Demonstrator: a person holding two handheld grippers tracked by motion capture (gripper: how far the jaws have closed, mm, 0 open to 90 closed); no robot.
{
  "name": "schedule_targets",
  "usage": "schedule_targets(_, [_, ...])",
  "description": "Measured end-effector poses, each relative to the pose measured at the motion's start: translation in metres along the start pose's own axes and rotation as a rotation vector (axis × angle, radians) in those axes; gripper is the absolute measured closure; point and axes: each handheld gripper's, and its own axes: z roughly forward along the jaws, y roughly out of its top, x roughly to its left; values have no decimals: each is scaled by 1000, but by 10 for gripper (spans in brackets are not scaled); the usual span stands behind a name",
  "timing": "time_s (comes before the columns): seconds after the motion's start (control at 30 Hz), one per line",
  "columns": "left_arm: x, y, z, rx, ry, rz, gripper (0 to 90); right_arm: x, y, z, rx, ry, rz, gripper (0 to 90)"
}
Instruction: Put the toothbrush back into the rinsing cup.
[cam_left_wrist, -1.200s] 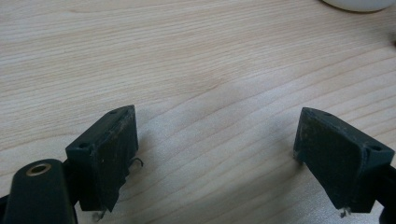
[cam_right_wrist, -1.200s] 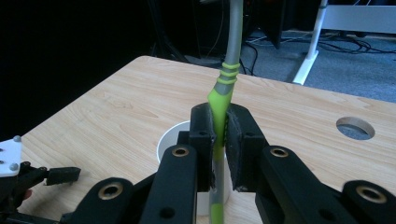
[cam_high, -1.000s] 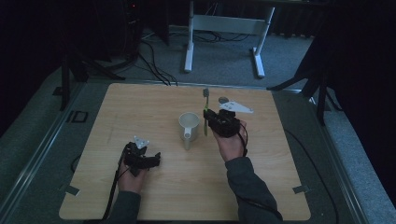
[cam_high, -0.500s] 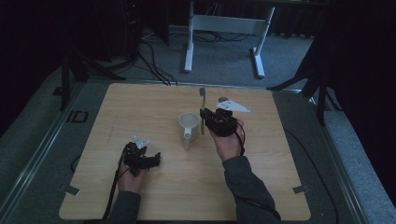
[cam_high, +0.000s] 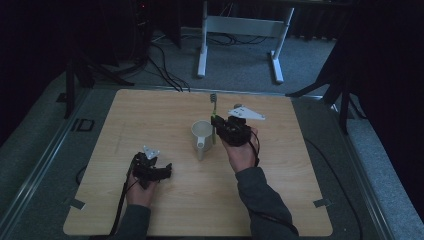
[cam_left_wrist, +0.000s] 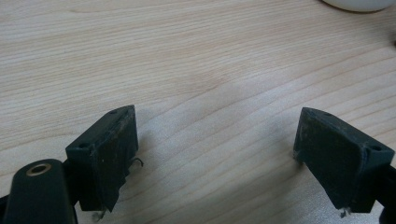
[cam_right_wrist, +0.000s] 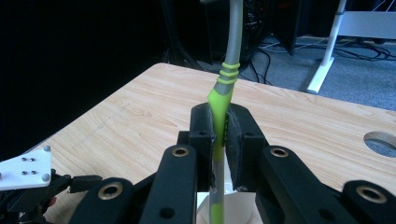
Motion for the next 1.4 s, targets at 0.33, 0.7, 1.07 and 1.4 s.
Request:
schedule_targets(0.33, [0, 0, 0, 0, 0, 0, 142, 4, 3, 1, -4, 9, -2, 812])
schedule_targets(0.7, [0, 0, 0, 0, 0, 0, 142, 8, 5, 5, -6, 19, -5, 812])
schedule_targets(1.07, [0, 0, 0, 0, 0, -1, 142, 6, 5, 7, -13, 33, 20, 811])
schedule_targets(1.4, [0, 0, 0, 0, 0, 0, 142, 9, 4, 10, -25, 47, 21, 811])
